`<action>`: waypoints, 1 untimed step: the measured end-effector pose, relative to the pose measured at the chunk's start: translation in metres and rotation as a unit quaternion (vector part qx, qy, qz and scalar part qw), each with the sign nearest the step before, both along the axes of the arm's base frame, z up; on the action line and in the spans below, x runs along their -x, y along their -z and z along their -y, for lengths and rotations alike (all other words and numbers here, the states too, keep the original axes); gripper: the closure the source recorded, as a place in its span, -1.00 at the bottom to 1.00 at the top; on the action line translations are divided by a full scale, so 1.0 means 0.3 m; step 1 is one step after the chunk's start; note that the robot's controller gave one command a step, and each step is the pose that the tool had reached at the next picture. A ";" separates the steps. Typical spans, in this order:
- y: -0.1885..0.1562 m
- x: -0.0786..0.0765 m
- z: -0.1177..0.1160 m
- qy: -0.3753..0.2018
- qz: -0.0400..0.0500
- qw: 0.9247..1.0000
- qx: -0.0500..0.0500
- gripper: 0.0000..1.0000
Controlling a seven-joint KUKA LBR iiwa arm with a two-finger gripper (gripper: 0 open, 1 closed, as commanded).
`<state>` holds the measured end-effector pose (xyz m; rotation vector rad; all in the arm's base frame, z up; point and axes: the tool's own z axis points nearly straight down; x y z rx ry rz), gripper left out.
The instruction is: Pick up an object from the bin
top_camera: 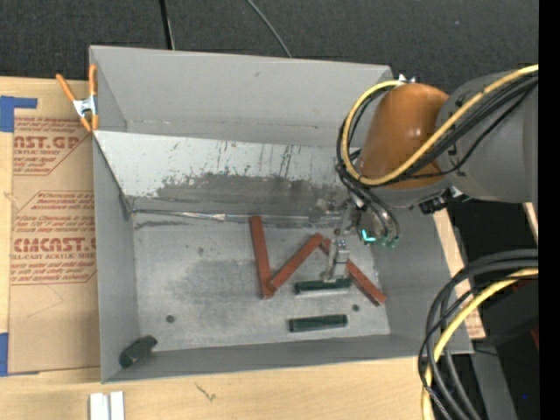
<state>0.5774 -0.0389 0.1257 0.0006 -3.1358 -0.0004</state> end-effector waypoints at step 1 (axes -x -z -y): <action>-0.014 -0.007 0.000 0.000 0.004 1.000 0.000 -1.00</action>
Offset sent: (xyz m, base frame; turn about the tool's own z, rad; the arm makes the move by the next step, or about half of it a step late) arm -0.0056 0.0221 -0.0508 0.1076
